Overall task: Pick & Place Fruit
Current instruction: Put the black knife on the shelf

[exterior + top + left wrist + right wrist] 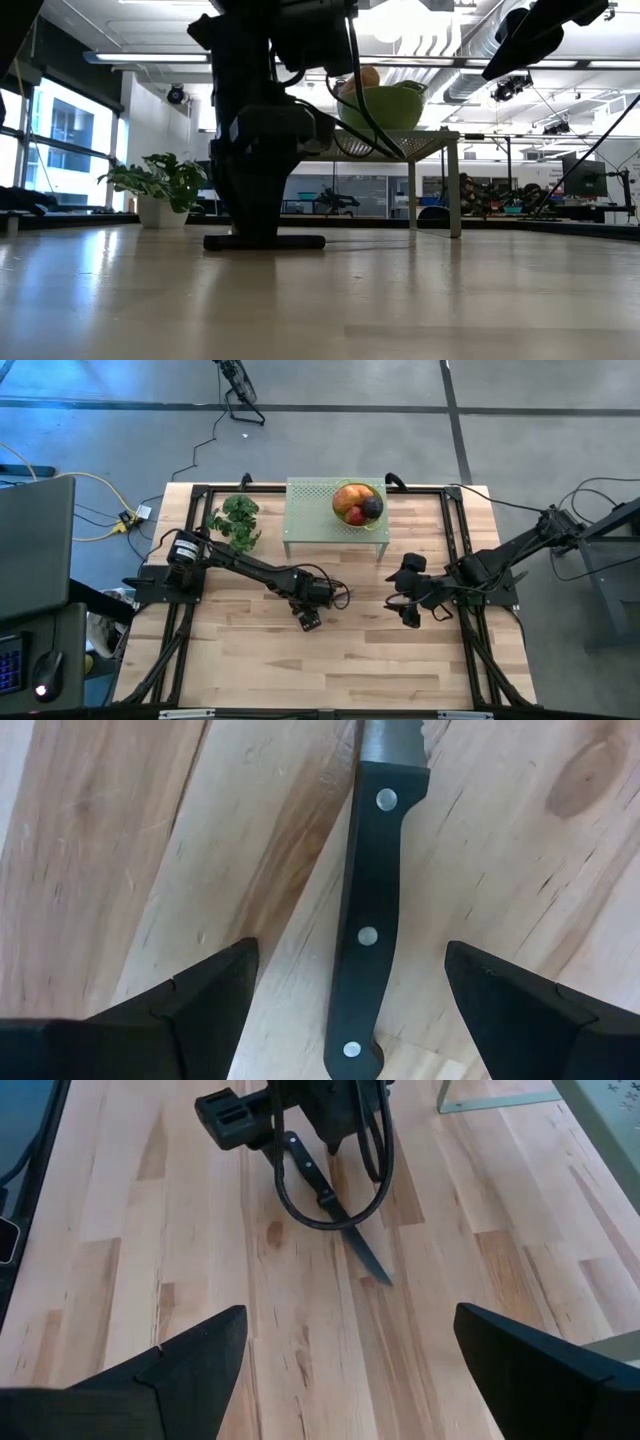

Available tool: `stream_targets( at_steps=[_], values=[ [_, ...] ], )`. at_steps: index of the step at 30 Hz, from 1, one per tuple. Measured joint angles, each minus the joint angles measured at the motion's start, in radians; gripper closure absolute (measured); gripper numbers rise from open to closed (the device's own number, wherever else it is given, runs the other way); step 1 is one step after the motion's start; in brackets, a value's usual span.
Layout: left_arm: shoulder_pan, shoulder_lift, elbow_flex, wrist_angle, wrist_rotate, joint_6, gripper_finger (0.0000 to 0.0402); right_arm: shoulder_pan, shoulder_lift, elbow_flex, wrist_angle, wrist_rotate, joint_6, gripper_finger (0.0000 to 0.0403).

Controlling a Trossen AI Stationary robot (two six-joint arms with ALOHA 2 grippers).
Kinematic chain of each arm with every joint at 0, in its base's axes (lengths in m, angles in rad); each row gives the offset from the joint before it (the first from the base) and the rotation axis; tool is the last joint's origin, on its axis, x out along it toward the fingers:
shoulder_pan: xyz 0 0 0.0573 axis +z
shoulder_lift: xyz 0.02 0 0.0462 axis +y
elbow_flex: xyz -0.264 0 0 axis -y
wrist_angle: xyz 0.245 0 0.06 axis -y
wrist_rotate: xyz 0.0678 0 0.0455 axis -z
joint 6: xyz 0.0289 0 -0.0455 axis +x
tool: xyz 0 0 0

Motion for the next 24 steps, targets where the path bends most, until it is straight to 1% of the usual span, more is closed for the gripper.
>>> stream_targets(
  at_steps=[4,8,14,16,18,24],
  values=[
    [0.008,0.002,0.003,-0.023,-0.014,-0.018,0.0085,0.000,0.000,0.000,0.000,0.000,0.000,0.0053],
    [0.019,0.036,0.007,-0.102,-0.026,-0.017,0.0085,0.000,0.000,0.000,0.000,0.000,0.013,0.0053],
    [0.018,0.059,0.005,-0.104,-0.026,0.001,0.0090,0.000,0.000,0.000,0.000,0.000,0.026,0.0053],
    [0.018,0.060,0.005,-0.104,-0.024,0.002,0.0103,0.000,0.000,0.000,0.000,0.000,0.026,0.0053],
    [0.019,0.060,0.003,-0.106,-0.018,0.006,0.0124,0.000,0.000,0.000,0.000,0.000,0.026,0.0053],
    [0.020,0.061,0.001,-0.106,0.006,0.039,0.0205,0.000,0.000,0.000,0.000,0.000,0.026,0.0053]
  ],
)
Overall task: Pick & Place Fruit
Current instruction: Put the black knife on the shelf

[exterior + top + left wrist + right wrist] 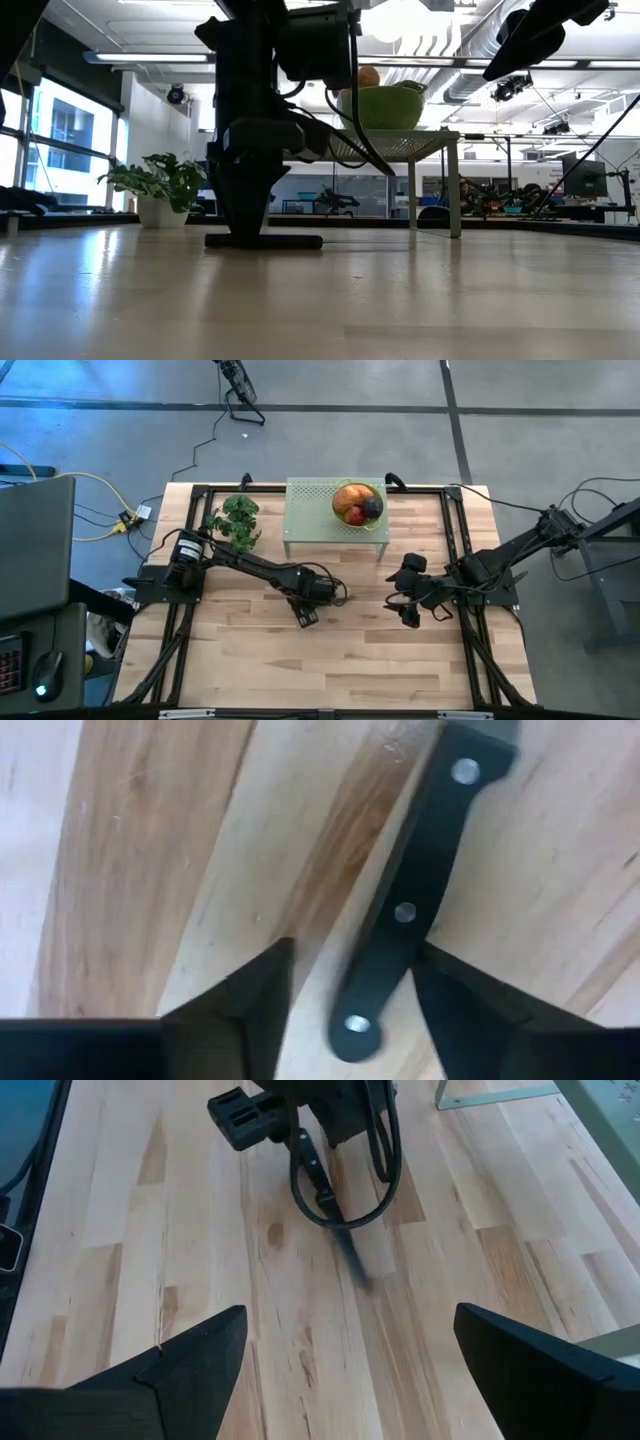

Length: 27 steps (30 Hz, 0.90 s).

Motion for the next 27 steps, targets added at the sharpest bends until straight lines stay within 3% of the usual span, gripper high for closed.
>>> stream_targets(
  at_steps=[12,17,22,27],
  values=[
    [0.001,-0.007,-0.002,-0.002,0.030,0.026,0.0344,0.000,0.000,0.000,-0.004,0.000,0.000,0.0053],
    [0.001,-0.008,-0.002,-0.002,0.034,0.030,0.0347,0.000,0.000,0.000,-0.004,0.000,0.000,0.0053],
    [0.001,-0.015,-0.002,-0.004,0.057,0.046,0.0325,0.000,0.000,0.000,-0.002,0.000,0.000,0.0053],
    [0.001,-0.052,-0.003,0.002,0.071,0.025,0.0336,0.000,0.000,0.000,-0.002,0.000,0.000,0.0053]
  ],
)
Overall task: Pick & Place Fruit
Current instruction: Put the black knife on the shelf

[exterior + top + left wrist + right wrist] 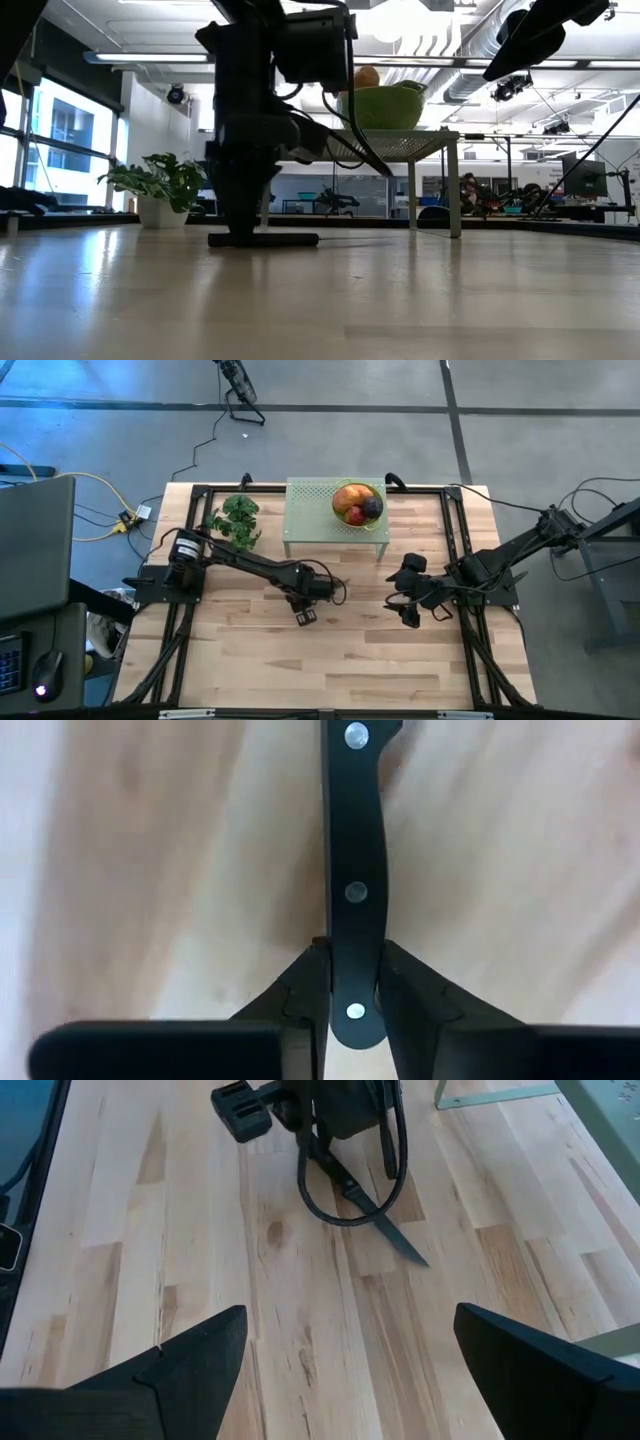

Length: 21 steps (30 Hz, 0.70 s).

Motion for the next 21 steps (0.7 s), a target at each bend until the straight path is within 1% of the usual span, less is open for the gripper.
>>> stream_targets(
  at_steps=[3,7,21],
  values=[
    [-0.004,-0.021,-0.004,-0.003,0.046,-0.019,0.0342,0.000,0.000,0.000,0.000,0.000,0.000,0.0053],
    [-0.017,-0.046,-0.003,0.033,0.108,-0.044,0.0339,0.000,0.000,0.000,-0.001,0.000,0.000,0.0053],
    [-0.104,-0.087,0.000,0.073,0.095,-0.158,0.0337,0.000,0.000,0.000,-0.005,0.000,-0.002,0.0053]
  ],
)
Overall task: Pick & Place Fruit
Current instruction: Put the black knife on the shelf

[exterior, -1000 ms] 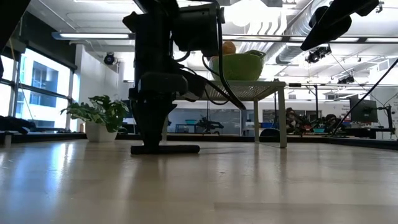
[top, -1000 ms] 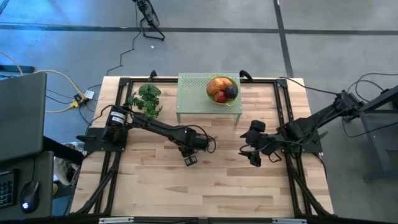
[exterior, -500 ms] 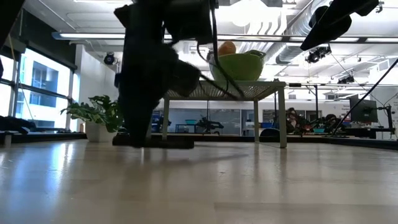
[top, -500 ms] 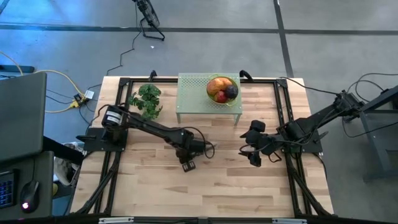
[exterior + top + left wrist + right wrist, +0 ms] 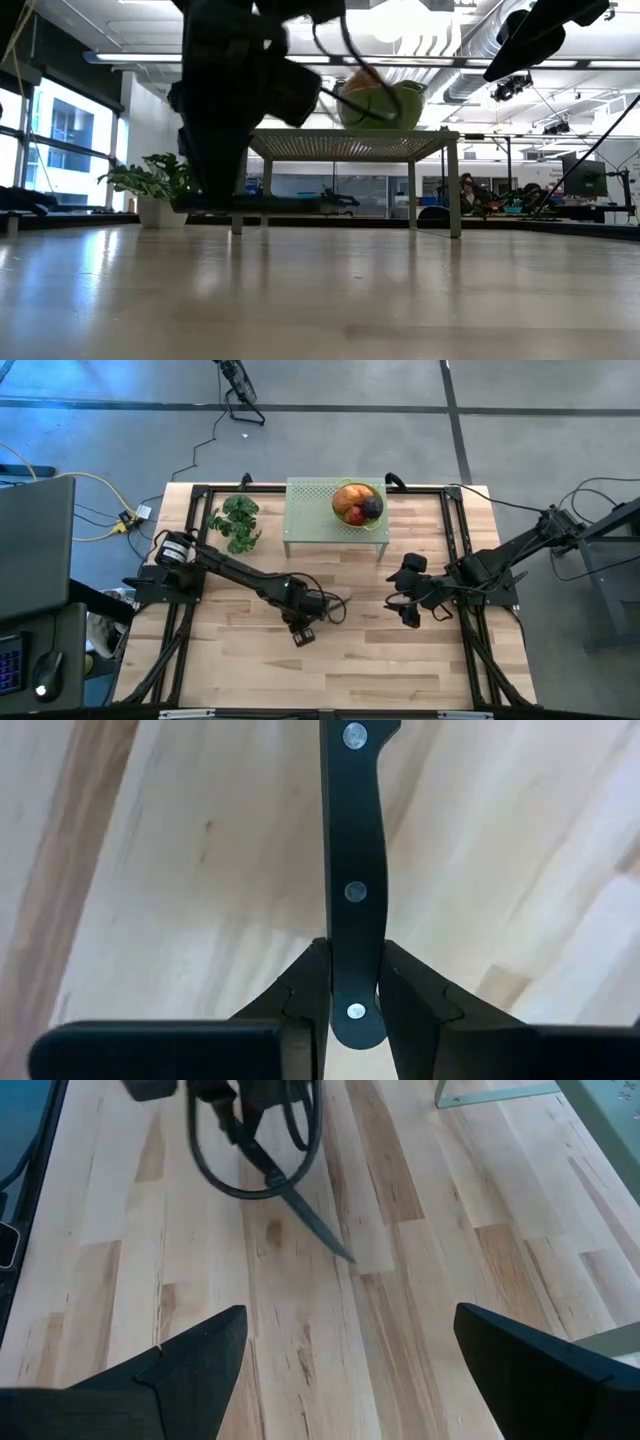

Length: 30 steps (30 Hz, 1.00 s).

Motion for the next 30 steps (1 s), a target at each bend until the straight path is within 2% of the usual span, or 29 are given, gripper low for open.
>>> stream_targets(
  at_steps=[12,20,30],
  values=[
    [-0.025,-0.069,0.001,0.010,-0.012,-0.110,0.0336,0.000,0.000,0.000,0.001,-0.001,0.002,0.0053],
    [-0.023,-0.167,0.002,-0.005,-0.050,-0.173,0.0336,0.000,0.000,0.000,-0.017,-0.023,0.002,0.0053],
    [-0.023,-0.291,0.002,-0.081,-0.178,-0.273,0.0336,0.000,0.000,0.000,-0.034,-0.023,0.002,0.0053]
  ],
)
